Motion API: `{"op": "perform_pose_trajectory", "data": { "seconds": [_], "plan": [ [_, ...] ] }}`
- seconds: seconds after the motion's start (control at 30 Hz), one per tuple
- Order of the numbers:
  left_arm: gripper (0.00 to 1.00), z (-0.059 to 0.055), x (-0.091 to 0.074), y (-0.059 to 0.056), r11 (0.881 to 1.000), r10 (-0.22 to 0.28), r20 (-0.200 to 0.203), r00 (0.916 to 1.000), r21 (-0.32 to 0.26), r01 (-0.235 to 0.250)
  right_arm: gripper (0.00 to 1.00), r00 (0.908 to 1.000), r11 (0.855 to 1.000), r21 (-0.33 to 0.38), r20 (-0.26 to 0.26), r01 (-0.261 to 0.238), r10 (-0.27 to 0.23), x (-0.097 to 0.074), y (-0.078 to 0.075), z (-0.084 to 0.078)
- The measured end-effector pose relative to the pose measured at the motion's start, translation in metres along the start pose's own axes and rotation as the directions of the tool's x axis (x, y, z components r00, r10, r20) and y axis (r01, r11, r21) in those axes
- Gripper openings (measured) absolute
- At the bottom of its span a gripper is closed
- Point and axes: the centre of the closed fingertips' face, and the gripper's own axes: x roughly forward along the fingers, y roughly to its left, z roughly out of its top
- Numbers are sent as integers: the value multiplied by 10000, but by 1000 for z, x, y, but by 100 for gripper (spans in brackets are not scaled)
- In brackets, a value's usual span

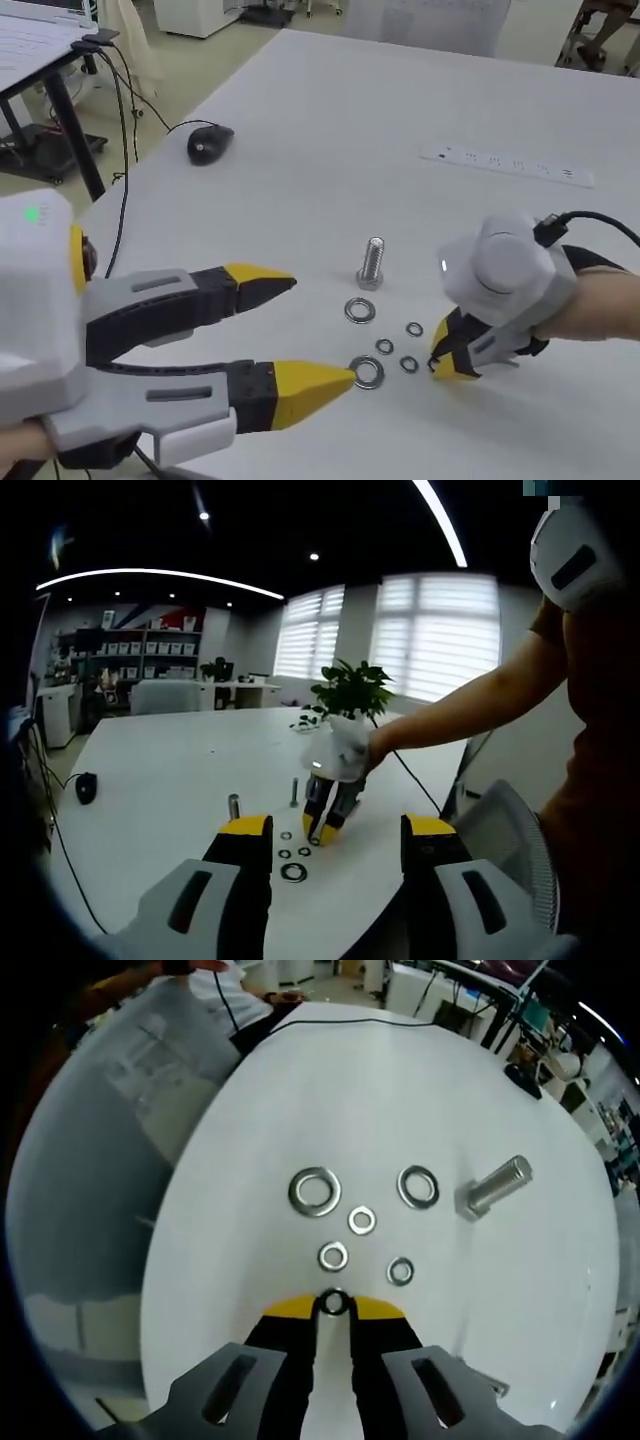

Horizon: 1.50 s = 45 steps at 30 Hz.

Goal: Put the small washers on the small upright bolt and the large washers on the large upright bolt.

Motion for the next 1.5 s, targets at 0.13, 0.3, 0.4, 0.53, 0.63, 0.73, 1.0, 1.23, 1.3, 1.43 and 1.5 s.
{"op": "perform_pose_trajectory", "data": {
  "seconds": [0.13,0.3,0.4,0.53,0.63,0.73,1.0,1.23,1.3,1.43,1.5],
  "plan": [
    [50,1,1,-1,10000,-54,-30,10000,31,54,12,10000,9998,195,20,16,-17,-6,0,-5],
    [50,1,3,-2,9999,-99,-73,9999,70,100,12,9997,9987,474,167,167,-175,-18,0,-11],
    [50,2,5,-4,9998,-169,-92,9998,95,170,12,9993,9975,643,230,293,-308,-26,-2,-16],
    [50,3,8,-7,9995,-272,-90,9996,136,273,12,9984,9950,899,311,444,-473,-36,-4,-22],
    [50,5,9,-8,9994,-331,-50,9994,138,332,12,9976,9934,980,293,595,-627,-44,-7,-28],
    [50,4,11,-9,9991,-372,-105,9993,179,374,12,9960,9902,1136,275,818,-854,-55,-12,-34],
    [50,4,16,-13,9985,-509,-105,9986,174,511,12,9875,9786,1363,127,1542,-1573,-85,-37,-42],
    [50,4,18,-16,9980,-601,-140,9981,165,603,12,9806,9711,1391,0,1940,-1959,-99,-61,-41],
    [50,4,19,-15,9982,-577,-168,9982,176,580,12,9795,9708,1330,-11,1998,-2014,-101,-66,-39],
    [50,5,19,-15,9983,-552,-117,9984,174,554,12,9785,9706,1250,-71,2056,-2063,-100,-73,-37],
    [50,5,19,-15,9984,-530,-124,9985,174,532,12,9784,9713,1178,-165,2066,-2061,-99,-76,-37]
  ]
}}
